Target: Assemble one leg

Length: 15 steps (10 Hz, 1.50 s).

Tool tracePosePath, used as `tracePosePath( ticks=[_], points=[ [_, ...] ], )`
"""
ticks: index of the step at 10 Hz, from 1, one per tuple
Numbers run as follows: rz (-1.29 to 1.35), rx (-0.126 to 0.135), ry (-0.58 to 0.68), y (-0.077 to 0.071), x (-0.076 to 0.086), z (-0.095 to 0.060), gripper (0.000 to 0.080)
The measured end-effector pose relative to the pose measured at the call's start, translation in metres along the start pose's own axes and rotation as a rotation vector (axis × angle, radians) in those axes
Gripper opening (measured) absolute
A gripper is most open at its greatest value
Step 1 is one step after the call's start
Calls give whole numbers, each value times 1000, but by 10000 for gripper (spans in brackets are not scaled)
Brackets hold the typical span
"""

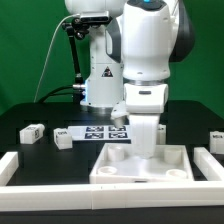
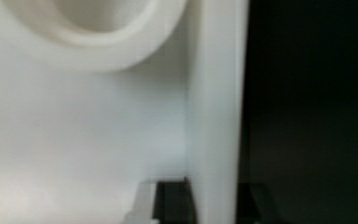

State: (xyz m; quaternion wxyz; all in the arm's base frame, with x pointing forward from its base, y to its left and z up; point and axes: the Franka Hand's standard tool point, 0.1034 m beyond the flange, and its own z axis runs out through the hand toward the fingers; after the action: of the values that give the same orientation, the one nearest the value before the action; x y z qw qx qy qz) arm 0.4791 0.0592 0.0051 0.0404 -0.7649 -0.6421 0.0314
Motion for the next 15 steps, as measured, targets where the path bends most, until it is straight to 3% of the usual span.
tracePosePath(
  ticks=[3,5,9,11,15],
  points=[
    [2,0,0,0,-1,0,63],
    [-142,-5,3,4,-6,-1,63],
    [-171,-13,11,11,4,-1,60],
    [-129,-2,7,10,12,-1,60],
    [-81,10,-3,7,12,0,60]
  ],
)
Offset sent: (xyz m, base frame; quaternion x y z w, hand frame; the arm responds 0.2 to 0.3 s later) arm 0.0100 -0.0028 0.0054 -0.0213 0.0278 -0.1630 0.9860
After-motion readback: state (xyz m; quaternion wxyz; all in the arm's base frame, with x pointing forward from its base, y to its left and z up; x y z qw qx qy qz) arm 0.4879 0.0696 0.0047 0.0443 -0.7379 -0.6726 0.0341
